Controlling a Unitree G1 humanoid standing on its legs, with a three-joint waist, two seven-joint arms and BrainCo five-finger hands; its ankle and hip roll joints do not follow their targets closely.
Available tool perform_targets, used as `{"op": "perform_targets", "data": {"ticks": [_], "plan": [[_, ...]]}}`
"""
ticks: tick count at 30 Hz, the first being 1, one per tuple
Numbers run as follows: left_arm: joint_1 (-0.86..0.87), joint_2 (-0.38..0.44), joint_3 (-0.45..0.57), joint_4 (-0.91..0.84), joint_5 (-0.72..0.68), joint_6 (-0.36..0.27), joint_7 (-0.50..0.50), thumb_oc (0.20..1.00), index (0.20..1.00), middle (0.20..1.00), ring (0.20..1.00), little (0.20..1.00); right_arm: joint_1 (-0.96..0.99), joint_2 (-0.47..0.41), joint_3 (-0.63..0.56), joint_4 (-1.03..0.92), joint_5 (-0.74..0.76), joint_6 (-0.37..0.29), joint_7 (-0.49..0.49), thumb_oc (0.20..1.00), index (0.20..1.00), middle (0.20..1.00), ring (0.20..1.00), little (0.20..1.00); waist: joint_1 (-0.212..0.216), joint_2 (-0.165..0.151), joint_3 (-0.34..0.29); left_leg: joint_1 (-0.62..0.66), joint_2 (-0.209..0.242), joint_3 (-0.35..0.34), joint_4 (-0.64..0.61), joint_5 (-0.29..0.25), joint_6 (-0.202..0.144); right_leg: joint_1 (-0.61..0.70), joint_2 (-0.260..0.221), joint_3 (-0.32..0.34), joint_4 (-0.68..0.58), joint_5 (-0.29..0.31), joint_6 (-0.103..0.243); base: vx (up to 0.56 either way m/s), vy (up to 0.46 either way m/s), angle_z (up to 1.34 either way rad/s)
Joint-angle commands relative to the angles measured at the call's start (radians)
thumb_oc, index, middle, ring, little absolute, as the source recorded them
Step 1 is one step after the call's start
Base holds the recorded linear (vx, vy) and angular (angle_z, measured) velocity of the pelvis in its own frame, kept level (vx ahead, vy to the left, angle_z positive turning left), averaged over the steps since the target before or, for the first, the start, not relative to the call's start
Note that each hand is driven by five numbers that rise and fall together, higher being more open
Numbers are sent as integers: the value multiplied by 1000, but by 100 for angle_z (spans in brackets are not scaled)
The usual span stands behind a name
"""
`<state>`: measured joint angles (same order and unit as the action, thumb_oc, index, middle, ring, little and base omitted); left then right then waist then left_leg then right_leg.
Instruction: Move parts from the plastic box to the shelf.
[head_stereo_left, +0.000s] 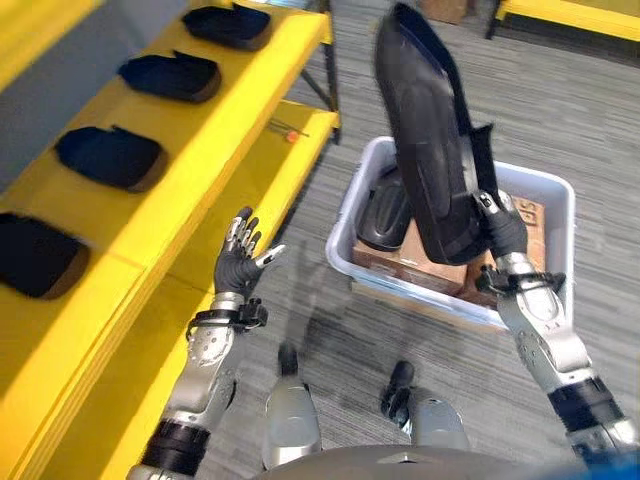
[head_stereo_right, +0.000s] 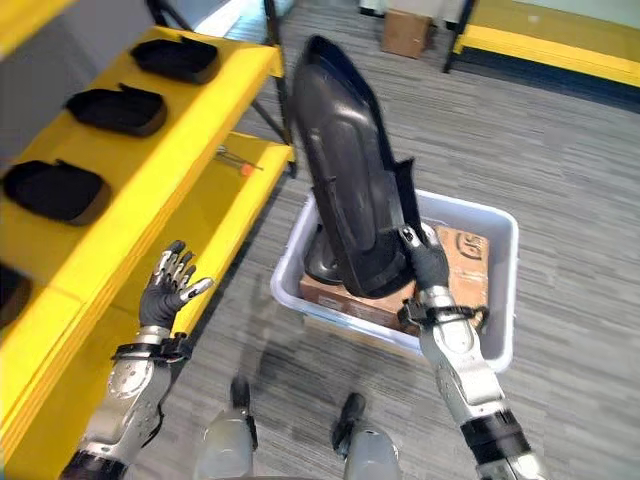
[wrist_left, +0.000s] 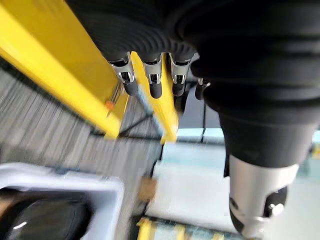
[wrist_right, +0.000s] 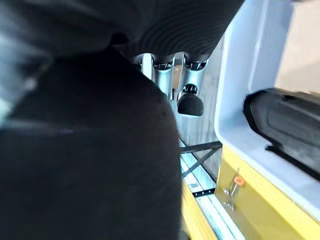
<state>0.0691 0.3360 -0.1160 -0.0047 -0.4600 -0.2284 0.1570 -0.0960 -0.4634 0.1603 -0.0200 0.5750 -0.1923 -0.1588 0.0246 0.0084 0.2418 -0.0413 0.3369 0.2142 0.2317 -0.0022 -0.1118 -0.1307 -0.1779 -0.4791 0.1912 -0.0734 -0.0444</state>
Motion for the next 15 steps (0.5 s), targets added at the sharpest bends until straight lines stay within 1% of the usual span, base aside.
{"op": "perform_targets", "data": {"ticks": [1,2,3,4,5,7,9,10,11,12,13,14,15], "plan": [[-37,27,62,-48,4,-42,-8,1000,1000,1000,1000,1000,-24,28,-50,-68,51,-71,13,200,200,200,200,200,-50,2,-26,43,-1,-57,-124,73,-34,40,-64,22,-18,-13,123,74,231,41],[-30,26,71,-47,6,-40,-11,1000,1000,1000,1000,1000,-7,27,-61,-66,54,-64,22,200,200,200,200,200,-47,5,-34,44,-26,-69,-146,38,-27,48,-78,29,-22,6,137,95,206,63],[-22,26,77,-51,0,-40,-17,1000,1000,1000,1000,1000,9,28,-67,-73,52,-61,25,200,200,200,200,200,-48,3,-39,42,-42,-59,-153,0,-15,58,-97,29,-20,15,145,88,231,64],[-20,24,78,-50,-1,-42,-20,1000,1000,1000,1000,1000,25,33,-77,-77,50,-58,29,200,200,200,200,200,-44,4,-46,41,-61,-49,-162,-18,-11,76,-121,20,-26,31,159,52,228,47],[-21,28,78,-50,6,-41,-23,1000,1000,1000,1000,1000,34,37,-85,-77,48,-58,29,200,200,200,200,200,-38,5,-50,38,-74,-46,-171,-18,-9,84,-138,4,-24,44,166,45,252,38],[-16,44,89,-58,21,-43,-26,1000,1000,1000,1000,1000,43,47,-88,-73,30,-48,34,200,200,200,200,200,-24,0,-61,40,-114,-59,-204,-23,3,100,-179,-23,-37,79,192,48,252,50],[-11,56,99,-68,36,-44,-19,1000,1000,1000,1000,1000,33,63,-69,-54,22,-38,37,200,200,200,200,200,-9,-11,-68,42,-155,-72,-225,-36,21,112,-212,-45,-50,111,215,49,267,46],[-3,66,115,-78,51,-43,-18,1000,1000,1000,1000,1000,23,73,-60,-46,16,-30,39,200,200,200,200,200,7,-24,-71,31,-191,-83,-215,-61,39,127,-245,-54,-62,139,234,38,229,37],[-1,67,116,-80,51,-42,-18,1000,1000,1000,1000,1000,22,74,-59,-46,16,-30,39,200,200,200,200,200,5,-26,-71,30,-194,-84,-212,-63,41,128,-248,-55,-62,141,236,46,252,47],[-7,71,118,-82,62,-46,-13,1000,1000,1000,1000,1000,12,83,-51,-39,12,-26,40,200,200,200,200,200,15,-36,-69,13,-217,-98,-192,-73,49,136,-270,-61,-64,169,250,20,187,57],[-10,79,127,-86,72,-47,-11,1000,1000,1000,1000,1000,10,89,-54,-42,7,-25,36,200,200,200,200,200,26,-39,-69,-1,-237,-107,-177,-86,60,142,-288,-66,-59,180,255,69,315,56],[-13,85,122,-81,87,-47,-10,1000,1000,1000,1000,1000,20,102,-56,-42,7,-21,39,200,200,200,200,200,26,-49,-70,-14,-275,-124,-155,-106,80,151,-315,-59,-44,208,264,62,230,72],[-14,85,122,-80,88,-47,-10,1000,1000,1000,1000,1000,21,103,-57,-42,7,-21,40,200,200,200,200,200,25,-51,-71,-15,-278,-125,-153,-108,82,151,-318,-59,-43,210,266,50,312,83]]}}
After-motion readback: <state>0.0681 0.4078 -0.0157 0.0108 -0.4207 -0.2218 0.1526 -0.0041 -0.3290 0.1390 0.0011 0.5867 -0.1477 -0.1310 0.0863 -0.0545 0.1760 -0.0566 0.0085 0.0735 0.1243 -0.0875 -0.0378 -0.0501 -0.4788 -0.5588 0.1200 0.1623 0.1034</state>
